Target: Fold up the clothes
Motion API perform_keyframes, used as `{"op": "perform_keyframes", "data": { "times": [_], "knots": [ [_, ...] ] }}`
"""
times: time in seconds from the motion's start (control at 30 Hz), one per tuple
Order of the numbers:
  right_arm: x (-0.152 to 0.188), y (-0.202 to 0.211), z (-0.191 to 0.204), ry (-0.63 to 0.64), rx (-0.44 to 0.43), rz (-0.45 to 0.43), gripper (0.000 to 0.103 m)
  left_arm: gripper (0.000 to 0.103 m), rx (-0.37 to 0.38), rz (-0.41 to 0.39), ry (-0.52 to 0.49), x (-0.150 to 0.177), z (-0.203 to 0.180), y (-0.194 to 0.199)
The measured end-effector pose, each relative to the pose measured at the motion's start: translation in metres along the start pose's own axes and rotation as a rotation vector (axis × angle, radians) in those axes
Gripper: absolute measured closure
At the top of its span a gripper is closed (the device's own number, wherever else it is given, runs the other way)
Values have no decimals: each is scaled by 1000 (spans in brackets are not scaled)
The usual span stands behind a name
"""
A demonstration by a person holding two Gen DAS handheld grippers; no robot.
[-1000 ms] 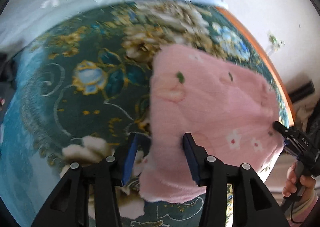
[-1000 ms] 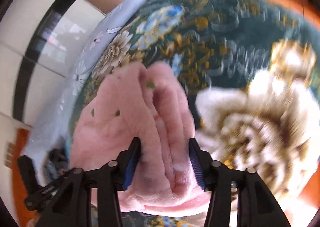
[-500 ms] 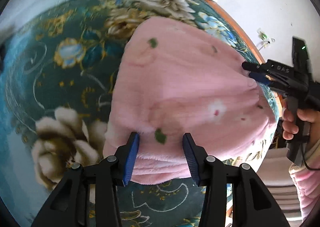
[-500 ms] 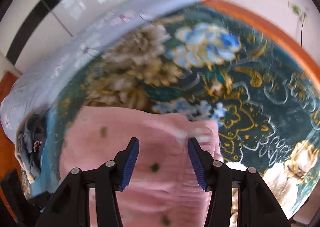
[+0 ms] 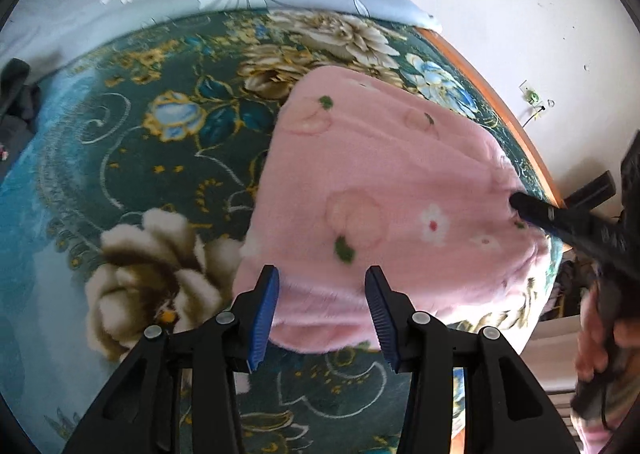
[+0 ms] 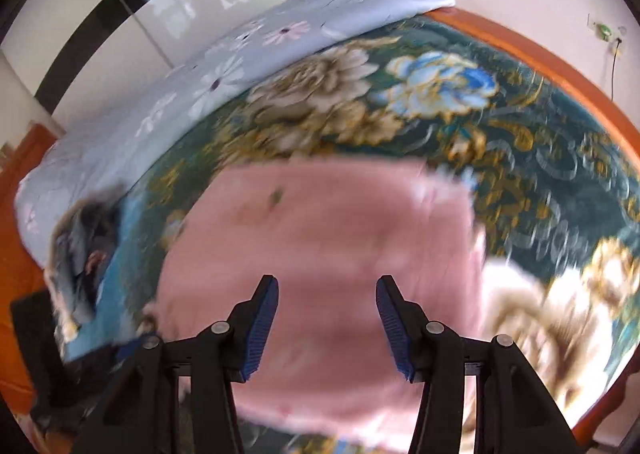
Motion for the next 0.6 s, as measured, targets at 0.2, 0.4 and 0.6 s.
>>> {"op": "perform_keyframes", "data": {
  "times": [0.2,0.4,0.6],
  "knots": [
    [63,-17,29,55,0,66,48,56,-98,-16,8,40,16,-5],
    [101,-27,39,75,73,106,48,56,-188,14,-33,68,26,-20],
    [134,-48,44,122,144,151,48,52,-205,-2,-55,71,26,-26]
  ]
}}
Point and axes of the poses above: each gripper's, at about its wrist camera, not at the fingertips, and y roughly against the way its jaws point, z to its left, x to its underside, the point moved 2 cm from there along -y, roughly the way its jaws point, and after that the axes turned 9 degrees about -x, right-handed, at the moved point
